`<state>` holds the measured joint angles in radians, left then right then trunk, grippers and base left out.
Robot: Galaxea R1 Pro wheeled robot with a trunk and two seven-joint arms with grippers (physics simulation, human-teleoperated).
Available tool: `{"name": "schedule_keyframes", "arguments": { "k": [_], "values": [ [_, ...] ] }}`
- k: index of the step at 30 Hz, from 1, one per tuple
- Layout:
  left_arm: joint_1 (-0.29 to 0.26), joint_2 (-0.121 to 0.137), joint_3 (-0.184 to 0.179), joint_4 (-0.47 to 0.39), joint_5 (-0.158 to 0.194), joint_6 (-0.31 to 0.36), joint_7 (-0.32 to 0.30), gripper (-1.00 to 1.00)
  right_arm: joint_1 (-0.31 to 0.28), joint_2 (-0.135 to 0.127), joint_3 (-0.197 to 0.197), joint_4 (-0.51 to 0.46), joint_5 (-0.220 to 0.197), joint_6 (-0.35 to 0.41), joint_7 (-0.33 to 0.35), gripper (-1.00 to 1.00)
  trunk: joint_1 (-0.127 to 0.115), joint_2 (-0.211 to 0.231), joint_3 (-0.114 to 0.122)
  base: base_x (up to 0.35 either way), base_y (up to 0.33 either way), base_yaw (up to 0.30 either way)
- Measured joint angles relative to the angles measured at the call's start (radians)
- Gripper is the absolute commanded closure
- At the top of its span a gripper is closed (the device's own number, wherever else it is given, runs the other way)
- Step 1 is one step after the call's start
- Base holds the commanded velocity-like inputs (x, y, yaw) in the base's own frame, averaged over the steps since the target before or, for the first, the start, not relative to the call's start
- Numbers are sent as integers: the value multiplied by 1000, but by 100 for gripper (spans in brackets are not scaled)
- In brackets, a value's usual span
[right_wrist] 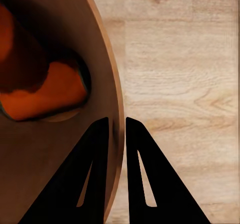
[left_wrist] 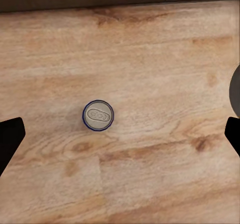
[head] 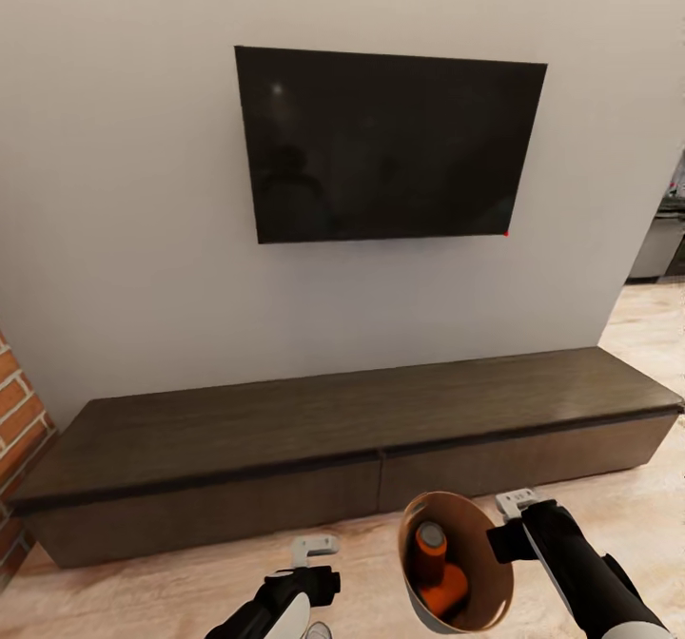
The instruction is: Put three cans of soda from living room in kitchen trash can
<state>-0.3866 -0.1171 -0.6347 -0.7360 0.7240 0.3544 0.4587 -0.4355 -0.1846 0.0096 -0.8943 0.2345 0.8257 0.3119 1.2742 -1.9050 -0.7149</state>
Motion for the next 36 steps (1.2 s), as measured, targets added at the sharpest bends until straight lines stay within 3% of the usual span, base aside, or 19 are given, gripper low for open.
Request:
{"name": "schedule_keyframes", "arguments": {
  "k": [5,8,13,27,31,36],
  "values": [
    [6,-1,6,3,-1,0,1,-100,-4,-3,-4,17,-8,2,0,100,0,0,1,0,0,-25],
    [9,-1,6,3,-1,0,1,-100,-19,-4,-8,1,40,-4,-4,100,0,0,1,0,0,0],
    [9,-1,6,3,-1,0,1,-100,-18,-4,-8,2,86,-2,-3,100,0,0,1,0,0,0],
    [9,-1,6,3,-1,0,1,-100,-18,-3,-8,2,152,-2,-2,100,0,0,1,0,0,0],
    [11,22,8,3,-3,0,-2,-100,7,2,-6,21,165,-4,-4,100,0,0,1,0,0,0],
    [11,28,9,3,-4,1,-3,-100,26,1,-7,23,171,-7,-3,100,0,0,1,0,0,0]
  ]
}}
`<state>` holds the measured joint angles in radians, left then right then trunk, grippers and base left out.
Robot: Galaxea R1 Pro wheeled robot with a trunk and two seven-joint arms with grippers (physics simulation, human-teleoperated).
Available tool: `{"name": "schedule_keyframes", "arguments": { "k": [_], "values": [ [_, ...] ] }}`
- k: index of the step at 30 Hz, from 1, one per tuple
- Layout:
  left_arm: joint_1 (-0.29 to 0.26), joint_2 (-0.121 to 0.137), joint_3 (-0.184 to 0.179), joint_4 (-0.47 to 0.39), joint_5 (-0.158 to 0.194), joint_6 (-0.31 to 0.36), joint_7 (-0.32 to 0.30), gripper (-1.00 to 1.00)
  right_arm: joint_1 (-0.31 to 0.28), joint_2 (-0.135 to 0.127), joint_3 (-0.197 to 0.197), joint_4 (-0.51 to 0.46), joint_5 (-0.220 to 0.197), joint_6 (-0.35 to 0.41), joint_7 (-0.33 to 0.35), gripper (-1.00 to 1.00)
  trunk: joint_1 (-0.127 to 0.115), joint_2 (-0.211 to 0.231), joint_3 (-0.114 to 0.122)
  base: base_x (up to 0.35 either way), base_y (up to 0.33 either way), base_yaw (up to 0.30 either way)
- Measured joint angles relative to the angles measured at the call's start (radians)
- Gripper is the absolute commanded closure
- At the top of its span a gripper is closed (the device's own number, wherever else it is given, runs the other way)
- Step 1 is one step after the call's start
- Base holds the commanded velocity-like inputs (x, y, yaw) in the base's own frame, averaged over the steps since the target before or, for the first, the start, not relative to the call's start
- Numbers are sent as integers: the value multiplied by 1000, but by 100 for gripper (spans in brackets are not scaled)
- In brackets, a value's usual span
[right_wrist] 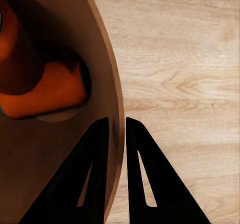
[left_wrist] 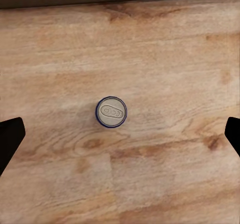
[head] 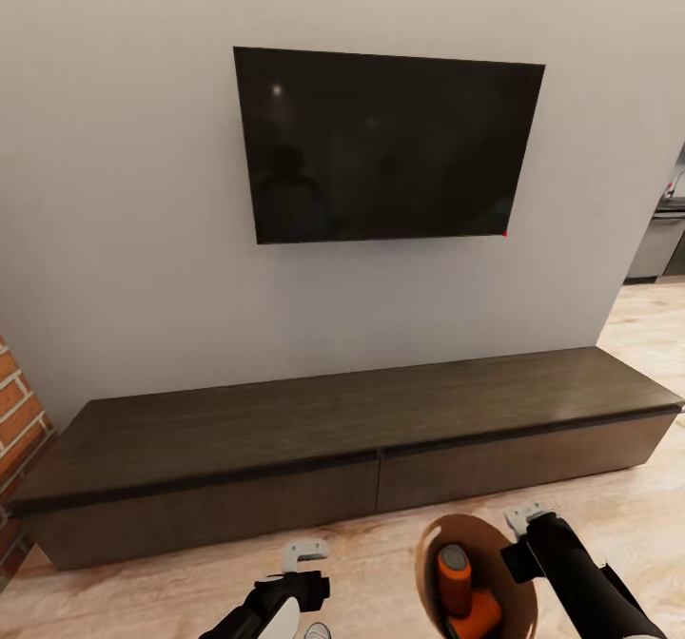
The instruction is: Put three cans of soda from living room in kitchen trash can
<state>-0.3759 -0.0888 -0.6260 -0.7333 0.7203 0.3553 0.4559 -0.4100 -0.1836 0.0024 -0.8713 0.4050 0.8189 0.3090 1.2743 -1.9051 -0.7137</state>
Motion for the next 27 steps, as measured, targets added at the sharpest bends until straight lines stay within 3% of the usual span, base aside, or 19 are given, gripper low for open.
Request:
{"name": "schedule_keyframes", "arguments": {
  "k": [2,4,5,6,9,10,14,18,23,27],
  "values": [
    [0,1,0,0,-1,0,0,-100,1,0,-1,0,-46,-6,-2,100,0,0,0,0,0,0],
    [0,1,0,0,-1,0,0,-100,2,0,-2,0,-174,1,2,100,0,0,0,0,0,0],
    [0,1,0,0,-1,0,0,-100,2,1,-2,0,-219,8,7,100,0,0,0,0,0,0],
    [-1,1,0,0,-1,0,0,-100,2,1,-3,0,-226,9,10,100,0,0,0,0,0,0],
    [-1,1,0,0,-1,0,0,-100,2,-2,-5,0,-123,-6,-4,100,0,0,0,0,0,0],
    [-1,1,0,0,-1,0,0,-100,2,-2,-6,1,-108,-8,-5,100,0,0,0,0,0,0],
    [-1,1,0,0,-1,-1,0,-100,2,-2,-6,0,-183,4,3,100,0,0,0,0,0,0],
    [-1,1,0,0,-2,0,0,-100,2,-3,-7,0,-138,-3,-2,100,0,0,0,0,0,0],
    [-1,1,0,0,-2,0,0,-100,3,-5,-6,-4,-169,26,2,100,0,0,0,0,0,0],
    [-1,1,0,0,-2,0,0,-100,2,-9,-8,-10,-144,56,0,100,0,0,0,0,0,0]
  ]
}}
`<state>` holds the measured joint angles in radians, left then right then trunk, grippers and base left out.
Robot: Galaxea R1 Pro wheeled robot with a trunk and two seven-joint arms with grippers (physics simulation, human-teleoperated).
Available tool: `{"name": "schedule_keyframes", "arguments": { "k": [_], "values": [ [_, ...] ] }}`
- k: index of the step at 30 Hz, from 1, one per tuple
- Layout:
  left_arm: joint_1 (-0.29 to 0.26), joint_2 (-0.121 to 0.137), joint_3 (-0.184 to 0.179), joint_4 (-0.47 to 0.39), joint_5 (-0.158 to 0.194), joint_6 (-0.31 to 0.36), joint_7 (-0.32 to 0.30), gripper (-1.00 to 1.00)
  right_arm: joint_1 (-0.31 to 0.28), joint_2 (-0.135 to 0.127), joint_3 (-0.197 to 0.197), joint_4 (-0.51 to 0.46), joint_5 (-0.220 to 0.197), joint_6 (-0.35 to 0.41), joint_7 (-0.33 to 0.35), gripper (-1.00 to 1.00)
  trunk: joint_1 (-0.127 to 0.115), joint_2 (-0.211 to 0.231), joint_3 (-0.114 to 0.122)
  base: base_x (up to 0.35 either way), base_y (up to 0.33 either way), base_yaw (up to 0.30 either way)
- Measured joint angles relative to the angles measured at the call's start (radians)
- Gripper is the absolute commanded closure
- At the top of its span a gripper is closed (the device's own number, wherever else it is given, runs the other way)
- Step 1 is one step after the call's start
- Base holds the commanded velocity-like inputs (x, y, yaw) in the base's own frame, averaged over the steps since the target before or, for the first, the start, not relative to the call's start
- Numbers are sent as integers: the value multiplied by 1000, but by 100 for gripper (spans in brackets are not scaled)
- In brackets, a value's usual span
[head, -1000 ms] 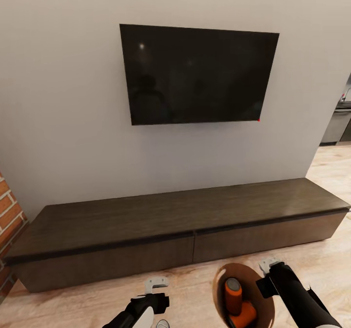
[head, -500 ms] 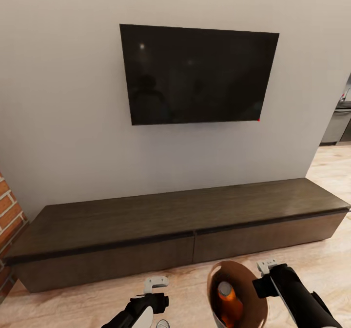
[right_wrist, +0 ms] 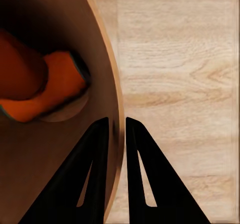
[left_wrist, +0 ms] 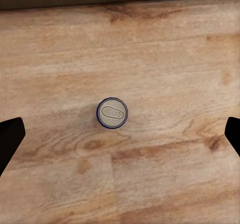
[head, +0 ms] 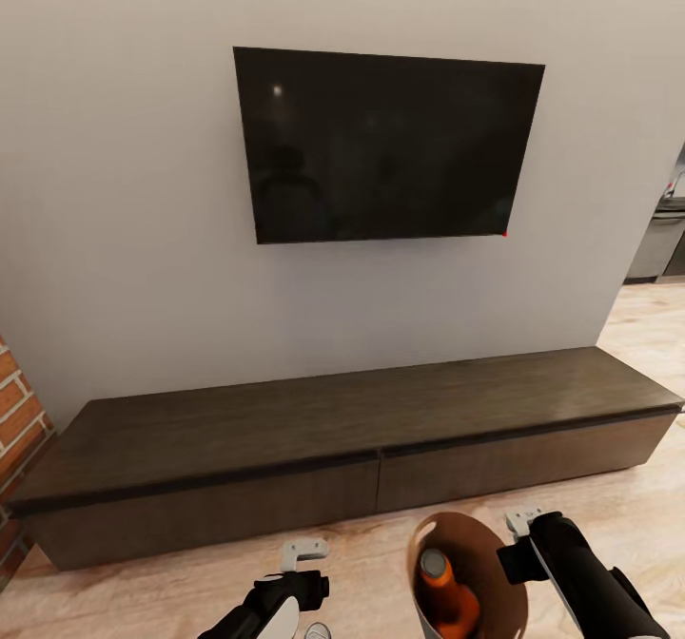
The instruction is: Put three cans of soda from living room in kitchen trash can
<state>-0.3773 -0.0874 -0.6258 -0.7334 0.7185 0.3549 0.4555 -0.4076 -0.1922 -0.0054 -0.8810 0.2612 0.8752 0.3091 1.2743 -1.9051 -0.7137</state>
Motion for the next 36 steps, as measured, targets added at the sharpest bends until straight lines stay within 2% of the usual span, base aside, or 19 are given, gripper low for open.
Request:
{"name": "schedule_keyframes", "arguments": {
  "k": [4,9,25,29,36],
  "values": [
    [0,0,0,0,0,0,0,-100,0,-2,-1,-2,-18,13,3,100,0,0,0,0,0,0],
    [0,0,0,0,0,0,-1,-100,0,-3,-2,-2,-5,14,1,100,0,0,0,0,0,0],
    [0,0,0,0,1,1,-1,-100,0,-2,-1,-2,-15,18,2,100,0,0,0,0,0,0],
    [0,0,0,0,0,1,-1,-100,0,-3,0,-2,-9,55,10,100,0,0,0,0,0,0],
    [0,0,0,0,1,1,-1,-100,-1,-3,0,-2,-9,69,15,100,0,0,2,0,0,0]
  ]
}}
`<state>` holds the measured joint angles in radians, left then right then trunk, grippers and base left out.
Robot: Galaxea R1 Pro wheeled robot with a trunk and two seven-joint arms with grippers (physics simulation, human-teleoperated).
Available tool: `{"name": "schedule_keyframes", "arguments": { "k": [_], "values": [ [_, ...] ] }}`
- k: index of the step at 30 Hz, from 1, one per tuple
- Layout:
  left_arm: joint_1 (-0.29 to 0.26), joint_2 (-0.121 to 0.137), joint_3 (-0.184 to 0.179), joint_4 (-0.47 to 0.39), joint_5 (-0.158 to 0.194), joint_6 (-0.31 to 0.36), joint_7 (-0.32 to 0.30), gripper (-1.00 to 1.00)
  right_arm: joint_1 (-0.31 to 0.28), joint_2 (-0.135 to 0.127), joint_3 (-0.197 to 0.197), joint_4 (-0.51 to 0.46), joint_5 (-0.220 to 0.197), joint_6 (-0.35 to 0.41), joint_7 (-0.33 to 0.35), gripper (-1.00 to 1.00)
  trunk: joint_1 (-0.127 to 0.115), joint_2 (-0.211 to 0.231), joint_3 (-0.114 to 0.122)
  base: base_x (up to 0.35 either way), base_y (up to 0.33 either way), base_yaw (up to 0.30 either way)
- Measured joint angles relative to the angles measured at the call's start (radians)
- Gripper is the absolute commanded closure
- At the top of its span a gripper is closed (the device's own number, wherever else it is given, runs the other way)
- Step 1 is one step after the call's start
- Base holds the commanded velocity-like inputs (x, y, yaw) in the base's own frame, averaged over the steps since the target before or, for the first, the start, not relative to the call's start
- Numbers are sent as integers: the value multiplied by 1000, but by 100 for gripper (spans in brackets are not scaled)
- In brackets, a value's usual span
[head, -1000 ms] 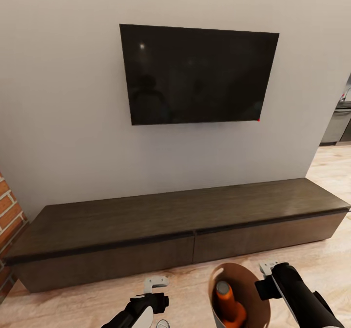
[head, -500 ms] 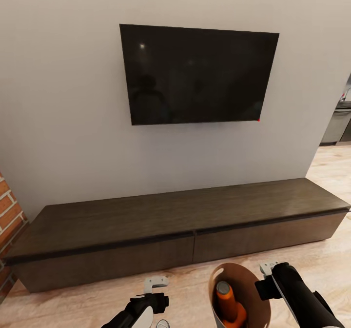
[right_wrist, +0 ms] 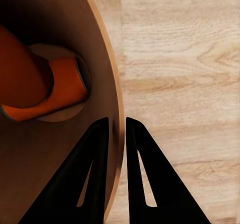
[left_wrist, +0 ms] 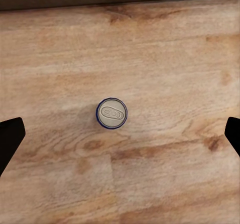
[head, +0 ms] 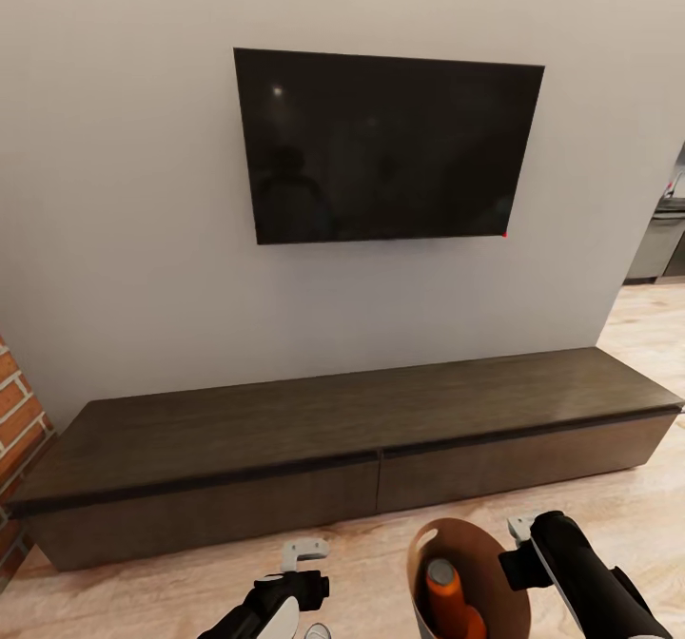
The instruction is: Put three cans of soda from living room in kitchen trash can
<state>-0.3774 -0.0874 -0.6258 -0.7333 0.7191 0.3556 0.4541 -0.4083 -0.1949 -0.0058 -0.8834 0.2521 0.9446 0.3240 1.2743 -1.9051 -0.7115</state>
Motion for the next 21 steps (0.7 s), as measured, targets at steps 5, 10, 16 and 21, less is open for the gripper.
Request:
{"name": "schedule_keyframes", "arguments": {
  "k": [5,10,16,21],
  "values": [
    [0,0,0,0,0,0,0,-100,0,0,0,0,0,2,1,100,0,0,2,0,0,0],
    [0,0,0,0,0,-1,0,-100,1,0,0,0,1,2,0,100,0,0,3,0,0,0],
    [0,0,0,0,0,0,-1,-100,1,0,0,1,0,3,1,100,0,0,3,0,0,0],
    [1,0,0,0,0,0,-1,-100,1,0,0,1,2,4,1,100,0,0,3,0,0,0]
  ]
}}
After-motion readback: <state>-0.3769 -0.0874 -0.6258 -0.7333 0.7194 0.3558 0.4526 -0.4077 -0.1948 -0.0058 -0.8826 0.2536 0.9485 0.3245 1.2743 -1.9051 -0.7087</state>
